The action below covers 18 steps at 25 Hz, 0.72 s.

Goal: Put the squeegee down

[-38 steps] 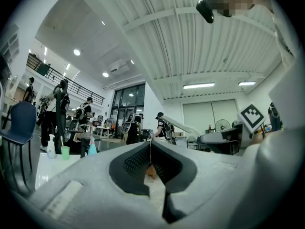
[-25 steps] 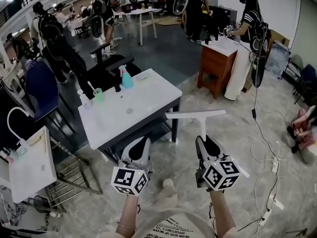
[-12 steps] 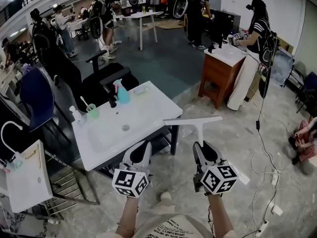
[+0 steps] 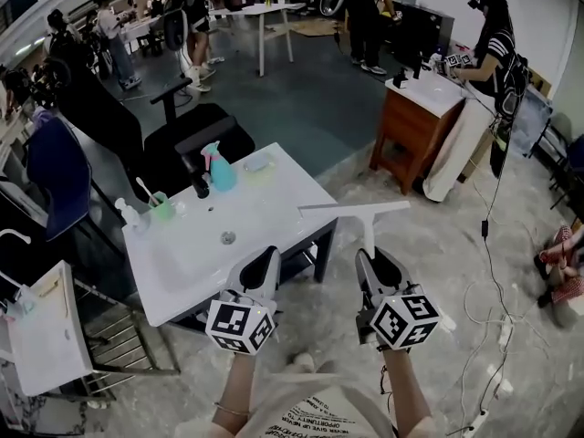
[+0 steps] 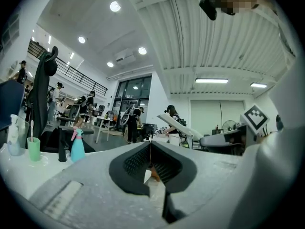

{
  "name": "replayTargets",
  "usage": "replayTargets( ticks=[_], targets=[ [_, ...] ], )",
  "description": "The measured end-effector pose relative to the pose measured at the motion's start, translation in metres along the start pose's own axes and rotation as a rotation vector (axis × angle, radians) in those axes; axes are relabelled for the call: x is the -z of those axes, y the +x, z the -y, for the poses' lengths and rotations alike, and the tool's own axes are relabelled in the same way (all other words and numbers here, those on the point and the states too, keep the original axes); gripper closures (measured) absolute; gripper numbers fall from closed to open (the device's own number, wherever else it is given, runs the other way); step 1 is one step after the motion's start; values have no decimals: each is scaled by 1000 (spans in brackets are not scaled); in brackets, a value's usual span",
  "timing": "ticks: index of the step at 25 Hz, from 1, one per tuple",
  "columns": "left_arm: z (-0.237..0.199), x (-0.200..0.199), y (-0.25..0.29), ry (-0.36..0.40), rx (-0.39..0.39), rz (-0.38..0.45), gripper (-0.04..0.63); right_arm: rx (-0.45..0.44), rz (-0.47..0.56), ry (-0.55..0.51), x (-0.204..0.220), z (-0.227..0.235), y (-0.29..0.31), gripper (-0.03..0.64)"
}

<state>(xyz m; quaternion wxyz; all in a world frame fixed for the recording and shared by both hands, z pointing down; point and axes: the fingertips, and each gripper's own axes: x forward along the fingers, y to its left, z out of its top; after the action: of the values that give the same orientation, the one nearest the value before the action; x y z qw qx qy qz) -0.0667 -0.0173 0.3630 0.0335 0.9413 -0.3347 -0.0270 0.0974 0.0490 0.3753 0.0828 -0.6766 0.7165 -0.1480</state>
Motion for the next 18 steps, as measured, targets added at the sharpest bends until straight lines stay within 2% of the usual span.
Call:
replayTargets(
  ticks=[10,18],
  targets=[
    [-31,15,30,-15,-32,-39,572,-11,-43,30,8,17,51,522],
    [-65,23,84,-30,-76,-56,572,-71,-69,24,2,39,118,522]
  ],
)
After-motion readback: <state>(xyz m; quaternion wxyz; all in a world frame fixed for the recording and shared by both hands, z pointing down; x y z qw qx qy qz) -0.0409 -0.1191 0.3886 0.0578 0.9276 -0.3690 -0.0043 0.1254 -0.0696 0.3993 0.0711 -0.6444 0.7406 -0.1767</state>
